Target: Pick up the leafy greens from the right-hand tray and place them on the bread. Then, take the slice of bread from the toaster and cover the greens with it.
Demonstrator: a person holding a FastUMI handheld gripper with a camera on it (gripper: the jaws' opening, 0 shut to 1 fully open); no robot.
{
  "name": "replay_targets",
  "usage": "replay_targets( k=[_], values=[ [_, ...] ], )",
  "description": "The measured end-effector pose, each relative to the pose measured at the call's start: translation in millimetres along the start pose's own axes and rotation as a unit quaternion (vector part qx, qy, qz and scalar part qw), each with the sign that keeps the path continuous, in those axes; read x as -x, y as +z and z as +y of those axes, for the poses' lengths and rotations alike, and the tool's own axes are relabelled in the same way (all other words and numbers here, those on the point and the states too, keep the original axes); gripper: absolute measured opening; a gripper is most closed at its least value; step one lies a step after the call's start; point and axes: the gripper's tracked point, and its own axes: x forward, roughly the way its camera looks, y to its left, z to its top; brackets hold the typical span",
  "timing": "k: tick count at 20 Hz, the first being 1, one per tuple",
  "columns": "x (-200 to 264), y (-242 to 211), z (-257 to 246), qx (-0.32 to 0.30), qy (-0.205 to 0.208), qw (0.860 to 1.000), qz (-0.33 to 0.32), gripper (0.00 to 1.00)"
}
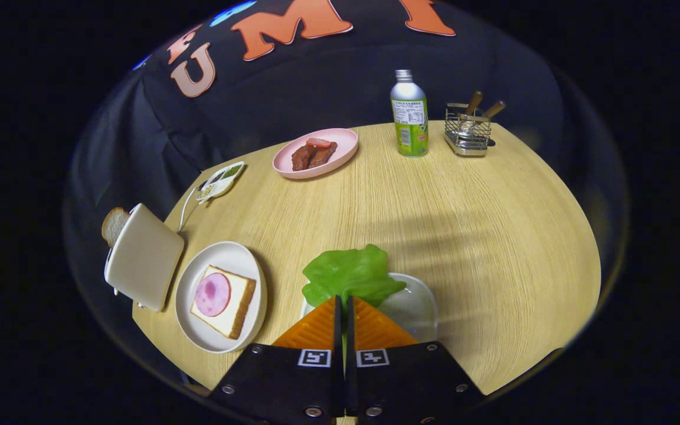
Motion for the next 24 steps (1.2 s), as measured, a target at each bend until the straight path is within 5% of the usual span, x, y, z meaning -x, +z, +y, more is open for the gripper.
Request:
replay_targets(
  k=[14, 24],
  values=[
    [28.3, 19.9, 113.6, 0.077, 0.088, 0.993, -0.021, 0.01],
    [-5.4, -7.0, 188.7, 0.125, 0.137, 0.982, 0.027, 0.02]
  ],
)
